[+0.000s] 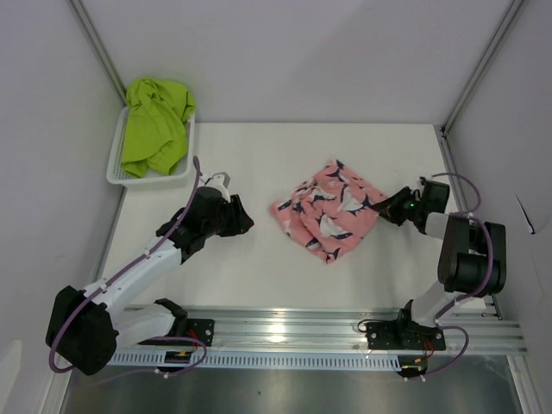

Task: Fold and stack the shorts
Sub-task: Fold the shorts, then neatly place the folded shorts to the corner

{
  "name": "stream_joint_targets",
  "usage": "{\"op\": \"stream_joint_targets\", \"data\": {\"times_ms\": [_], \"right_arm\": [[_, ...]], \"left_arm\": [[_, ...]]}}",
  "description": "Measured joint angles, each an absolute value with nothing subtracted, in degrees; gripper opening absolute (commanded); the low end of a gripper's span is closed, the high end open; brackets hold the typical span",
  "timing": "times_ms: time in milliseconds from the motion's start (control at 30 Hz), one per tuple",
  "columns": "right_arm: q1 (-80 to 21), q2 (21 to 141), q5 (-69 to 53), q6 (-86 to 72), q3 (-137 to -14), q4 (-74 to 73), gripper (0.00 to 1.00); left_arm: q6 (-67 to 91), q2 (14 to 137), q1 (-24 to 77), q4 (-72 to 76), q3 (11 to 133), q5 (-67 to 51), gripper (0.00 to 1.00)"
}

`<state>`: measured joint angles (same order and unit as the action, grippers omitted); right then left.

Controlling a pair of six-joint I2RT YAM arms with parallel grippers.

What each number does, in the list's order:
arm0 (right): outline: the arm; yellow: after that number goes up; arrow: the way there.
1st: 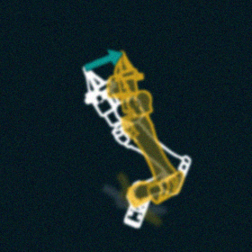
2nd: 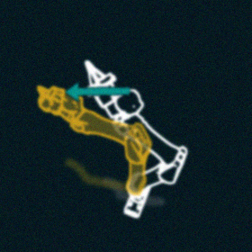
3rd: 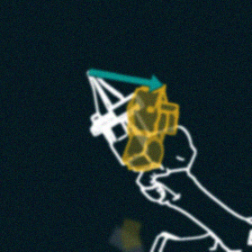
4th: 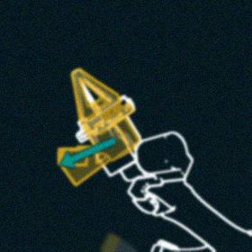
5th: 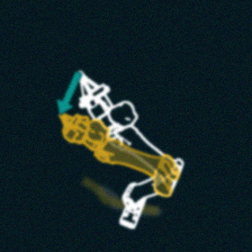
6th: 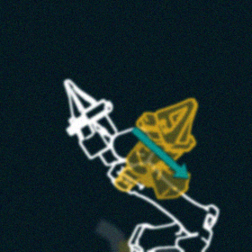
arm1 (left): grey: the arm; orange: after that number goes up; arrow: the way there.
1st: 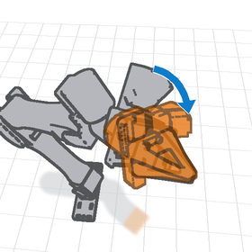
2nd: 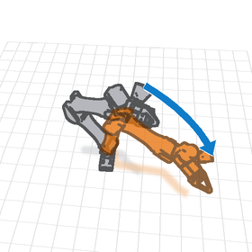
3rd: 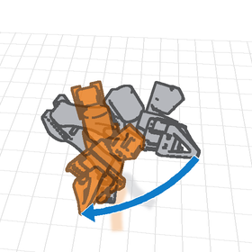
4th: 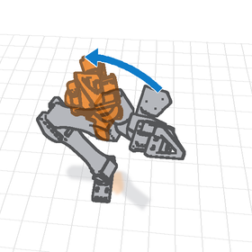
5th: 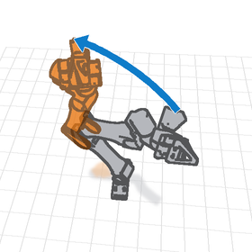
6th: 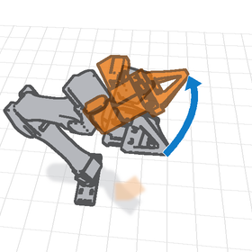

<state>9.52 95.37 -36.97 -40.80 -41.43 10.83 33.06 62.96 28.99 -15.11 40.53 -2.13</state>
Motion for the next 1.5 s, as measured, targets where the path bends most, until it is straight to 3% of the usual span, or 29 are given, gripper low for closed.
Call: {"op": "stream_joint_targets", "data": {"times_ms": [33,100,133,267,467,633,767,1133,1500], "right_arm": [[12.53,93.56,-35.9,-40.53,-40.91,9.76,0.65],[16.71,90.21,-33.36,-39.94,-40.29,7.22,0.84],[18.81,88.18,-31.55,-39.44,-40.03,5.39,0.99],[24.6,80.01,-24.73,-37.41,-39.9,-2.22,0.99],[25.52,72.79,-18.04,-34.76,-41.56,-11.55,0.99],[23.24,67.05,-13.85,-31.0,-44.07,-17.3,0.89],[15.7,67.66,-13.3,-27.86,-48.07,-19.81,0.88],[-16.71,89.47,-2.92,-18.09,-67.99,-25.74,0.98],[-30.39,110.78,8.54,-12.51,-84.25,-32.99,1.0]], "left_arm": [[33.06,62.81,28.99,-15.14,40.42,-2.13,0.5],[33.08,62.7,29.02,-15.14,40.23,-2.13,0.5],[33.08,62.7,29.02,-15.14,40.16,-2.13,0.5],[33.12,62.65,29.26,-15.16,40.16,-2.13,0.5],[33.12,62.06,29.54,-15.33,40.16,-1.96,0.5],[33.15,61.04,29.95,-15.7,40.16,-1.8,0.5],[33.17,60.75,30.57,-15.75,40.16,-1.69,0.5],[33.15,60.73,31.4,-16.08,40.14,-1.52,0.5],[32.99,60.6,31.4,-17.3,40.14,-1.08,0.5]]}}
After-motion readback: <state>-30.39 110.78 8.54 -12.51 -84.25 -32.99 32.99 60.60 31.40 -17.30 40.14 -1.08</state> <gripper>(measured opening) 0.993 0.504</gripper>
